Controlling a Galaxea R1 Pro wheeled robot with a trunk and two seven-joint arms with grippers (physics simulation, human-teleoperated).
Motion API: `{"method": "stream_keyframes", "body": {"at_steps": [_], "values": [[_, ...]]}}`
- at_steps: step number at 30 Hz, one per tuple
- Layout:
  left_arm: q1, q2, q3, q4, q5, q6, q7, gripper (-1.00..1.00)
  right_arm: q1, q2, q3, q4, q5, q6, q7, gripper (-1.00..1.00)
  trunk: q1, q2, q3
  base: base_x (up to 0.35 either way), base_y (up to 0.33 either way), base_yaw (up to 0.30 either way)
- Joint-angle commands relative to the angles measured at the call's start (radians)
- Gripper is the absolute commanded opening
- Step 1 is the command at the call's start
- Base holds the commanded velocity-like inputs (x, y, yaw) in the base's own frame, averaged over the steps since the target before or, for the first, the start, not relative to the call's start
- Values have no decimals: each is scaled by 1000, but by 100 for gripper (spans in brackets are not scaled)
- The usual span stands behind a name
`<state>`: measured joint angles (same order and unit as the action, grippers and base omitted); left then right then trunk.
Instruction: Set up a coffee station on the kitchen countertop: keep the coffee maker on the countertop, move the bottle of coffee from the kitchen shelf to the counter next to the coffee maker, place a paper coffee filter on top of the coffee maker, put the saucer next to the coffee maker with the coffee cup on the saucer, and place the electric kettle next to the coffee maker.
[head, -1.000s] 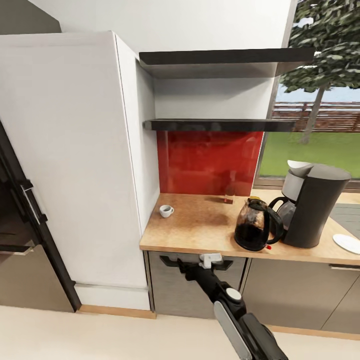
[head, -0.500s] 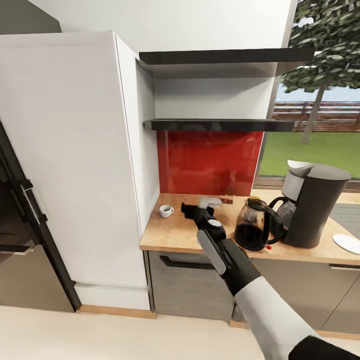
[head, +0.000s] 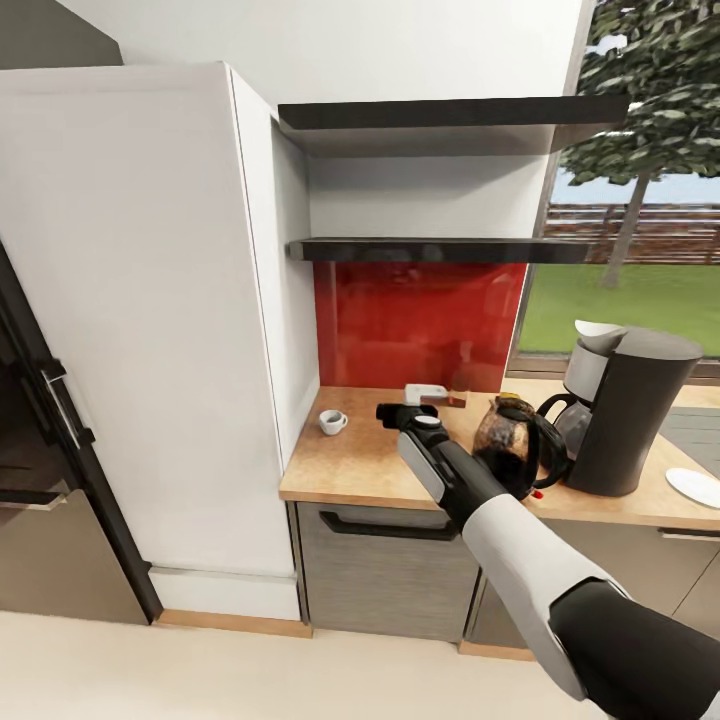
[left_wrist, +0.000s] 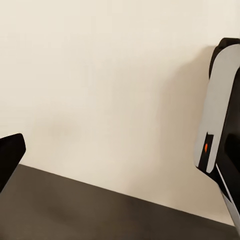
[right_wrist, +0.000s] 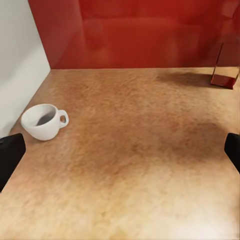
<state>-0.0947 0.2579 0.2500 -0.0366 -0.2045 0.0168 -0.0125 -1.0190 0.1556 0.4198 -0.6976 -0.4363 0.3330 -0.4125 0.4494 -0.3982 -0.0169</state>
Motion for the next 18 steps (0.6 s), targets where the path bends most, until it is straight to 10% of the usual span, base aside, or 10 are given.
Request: {"method": "stream_keyframes", "body": {"at_steps": [1, 18], "values": [[0, 0, 8, -1, -11, 2, -1, 100, -1, -1, 5, 2, -8, 3, -9, 100, 1, -2, -2, 0, 0, 0], [0, -2, 8, 1, -12, -5, -1, 100, -1, -1, 7, 73, -4, 3, -8, 100, 1, -2, -2, 0, 0, 0]]}}
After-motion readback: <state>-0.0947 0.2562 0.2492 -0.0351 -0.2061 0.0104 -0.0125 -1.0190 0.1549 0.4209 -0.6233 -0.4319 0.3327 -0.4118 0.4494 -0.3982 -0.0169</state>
